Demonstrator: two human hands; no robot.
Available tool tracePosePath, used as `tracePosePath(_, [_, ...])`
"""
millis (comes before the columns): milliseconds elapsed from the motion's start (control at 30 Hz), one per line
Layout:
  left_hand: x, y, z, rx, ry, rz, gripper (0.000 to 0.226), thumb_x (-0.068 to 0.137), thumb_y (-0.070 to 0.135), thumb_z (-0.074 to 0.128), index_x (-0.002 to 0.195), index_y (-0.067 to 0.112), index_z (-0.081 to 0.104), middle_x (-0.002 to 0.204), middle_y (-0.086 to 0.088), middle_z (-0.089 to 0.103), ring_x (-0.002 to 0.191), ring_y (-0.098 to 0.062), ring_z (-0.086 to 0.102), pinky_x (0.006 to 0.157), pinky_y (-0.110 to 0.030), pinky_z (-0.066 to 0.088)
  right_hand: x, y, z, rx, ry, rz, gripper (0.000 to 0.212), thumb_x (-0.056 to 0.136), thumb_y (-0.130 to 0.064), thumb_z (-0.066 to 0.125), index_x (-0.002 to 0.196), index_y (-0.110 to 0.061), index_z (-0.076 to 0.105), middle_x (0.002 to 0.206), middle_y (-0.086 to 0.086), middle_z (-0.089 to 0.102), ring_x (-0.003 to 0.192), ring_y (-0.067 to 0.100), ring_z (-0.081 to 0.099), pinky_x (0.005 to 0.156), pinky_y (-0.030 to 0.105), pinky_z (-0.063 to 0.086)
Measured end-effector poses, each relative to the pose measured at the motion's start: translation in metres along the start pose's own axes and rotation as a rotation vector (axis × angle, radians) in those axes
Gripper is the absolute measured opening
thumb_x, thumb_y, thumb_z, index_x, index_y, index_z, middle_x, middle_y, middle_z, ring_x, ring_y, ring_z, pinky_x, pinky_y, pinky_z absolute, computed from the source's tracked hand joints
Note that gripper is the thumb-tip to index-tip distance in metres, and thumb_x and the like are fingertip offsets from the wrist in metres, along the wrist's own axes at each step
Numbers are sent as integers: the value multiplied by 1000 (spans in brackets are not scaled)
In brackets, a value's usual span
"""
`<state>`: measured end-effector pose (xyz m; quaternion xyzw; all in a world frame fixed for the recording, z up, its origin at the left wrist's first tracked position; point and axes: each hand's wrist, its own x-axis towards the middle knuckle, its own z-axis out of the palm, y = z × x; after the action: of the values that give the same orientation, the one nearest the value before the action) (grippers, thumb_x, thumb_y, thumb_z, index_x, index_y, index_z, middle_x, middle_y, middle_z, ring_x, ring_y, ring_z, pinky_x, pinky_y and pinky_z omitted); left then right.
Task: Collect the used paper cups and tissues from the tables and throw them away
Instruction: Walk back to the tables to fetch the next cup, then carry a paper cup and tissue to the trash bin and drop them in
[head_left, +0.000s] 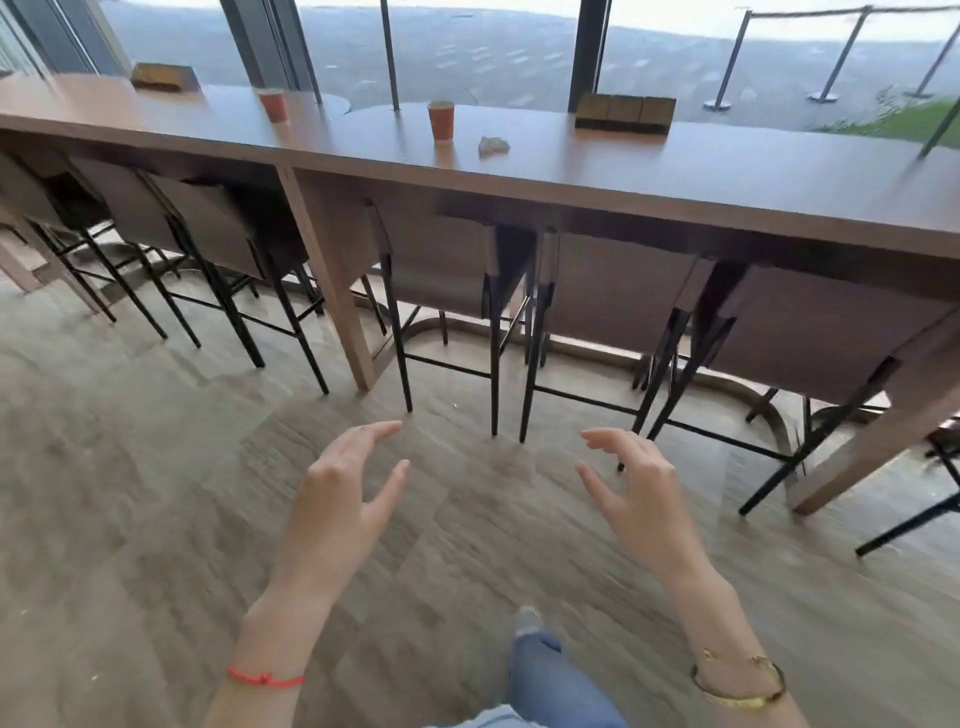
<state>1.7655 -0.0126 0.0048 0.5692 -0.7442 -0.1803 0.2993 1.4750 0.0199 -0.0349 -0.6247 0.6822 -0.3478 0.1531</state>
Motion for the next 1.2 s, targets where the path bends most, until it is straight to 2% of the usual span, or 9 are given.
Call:
tracePosePath(333, [215,-26,43,1,62,-3,39,89,23,67,127,20,60,120,12,61,111,1,52,92,6,24,229,29,40,1,3,-57,31,87,-24,68,117,-23,61,108,-14,60,102,0,48,88,15,35])
tracePosePath(467, [303,-29,49,-17,133,6,40,88,19,69,126,18,62,116,14,59,106,8,50,89,7,26,330,30,43,-6,18,-113,30,87,-22,67,117,-20,62,111,-11,63,106,6,52,93,19,38])
tracePosePath(633, [407,-48,55,-3,188,-13,41,89,23,67,129,21,60,119,14,59,108,6,51,88,6,27,451,27,55,-5,-2,-149,31,88,-26,66,118,-24,60,112,-12,63,108,6,52,95,24,43])
tracePosePath(767, [487,-70,60,27,201,15,42,90,26,65,131,20,57,125,11,60,117,-1,53,100,-5,33,536,28,71,-6,0,-169,32,89,-28,64,120,-25,59,116,-12,61,112,6,50,94,22,40])
tracePosePath(1067, [690,-124,77,-17,211,93,49,88,28,67,135,23,53,123,9,62,114,-4,56,93,-9,35,722,36,124,-67,64,-164,34,87,-26,66,119,-19,60,118,-2,60,108,17,55,93,31,45])
tracePosePath(1200, [781,-149,86,-10,136,110,64,85,32,71,142,23,43,131,7,57,119,-6,53,98,-18,37,798,37,144,-113,73,-103,43,85,-22,69,125,-16,57,122,5,59,113,25,54,95,34,44])
